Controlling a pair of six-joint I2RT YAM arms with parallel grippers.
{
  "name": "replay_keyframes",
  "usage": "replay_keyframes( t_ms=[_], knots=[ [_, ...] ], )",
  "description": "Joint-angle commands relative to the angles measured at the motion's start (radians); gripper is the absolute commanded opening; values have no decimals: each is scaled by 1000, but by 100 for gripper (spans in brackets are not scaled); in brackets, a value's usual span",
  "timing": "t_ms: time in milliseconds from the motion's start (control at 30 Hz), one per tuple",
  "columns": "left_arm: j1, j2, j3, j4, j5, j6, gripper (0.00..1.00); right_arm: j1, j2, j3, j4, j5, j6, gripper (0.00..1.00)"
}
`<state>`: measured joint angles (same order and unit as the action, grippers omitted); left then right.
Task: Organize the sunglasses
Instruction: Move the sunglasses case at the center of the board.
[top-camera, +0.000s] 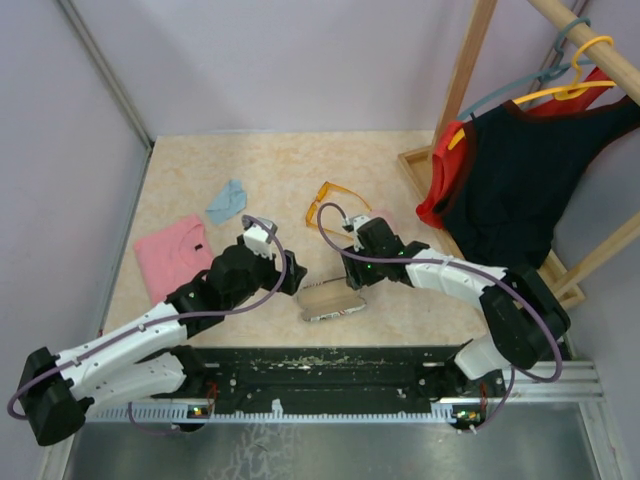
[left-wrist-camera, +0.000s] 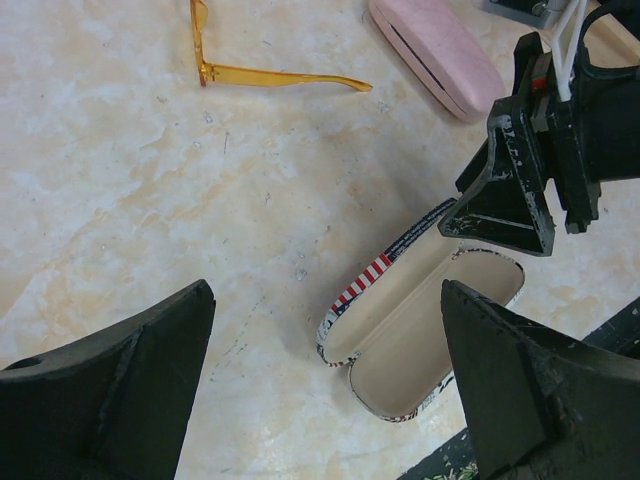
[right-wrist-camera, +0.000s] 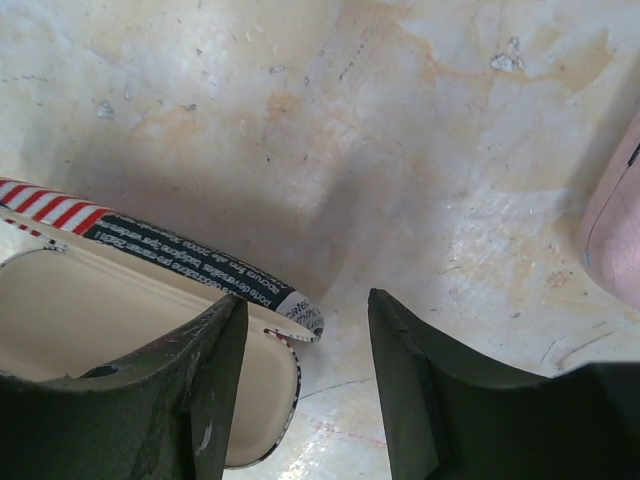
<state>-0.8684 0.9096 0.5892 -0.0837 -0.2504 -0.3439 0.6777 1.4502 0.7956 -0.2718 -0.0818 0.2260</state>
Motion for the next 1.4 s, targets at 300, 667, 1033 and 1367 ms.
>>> replay_keyframes(
  t_ms=[300,667,1033,1367],
  knots=[
    [15,4,6,8,38,6,99,-4,53,-33,141,-15,-52,33],
    [24,10,29,-6,9,-13,99,-3,10,-52,141,-11,-16,14],
    [70,24,75,-75,-104,-77,99,-3,22,-20,232,40,130,0],
    [96,-8,103,-139,-153,-59,99,-3,188,125,331,174,138,0]
  ],
)
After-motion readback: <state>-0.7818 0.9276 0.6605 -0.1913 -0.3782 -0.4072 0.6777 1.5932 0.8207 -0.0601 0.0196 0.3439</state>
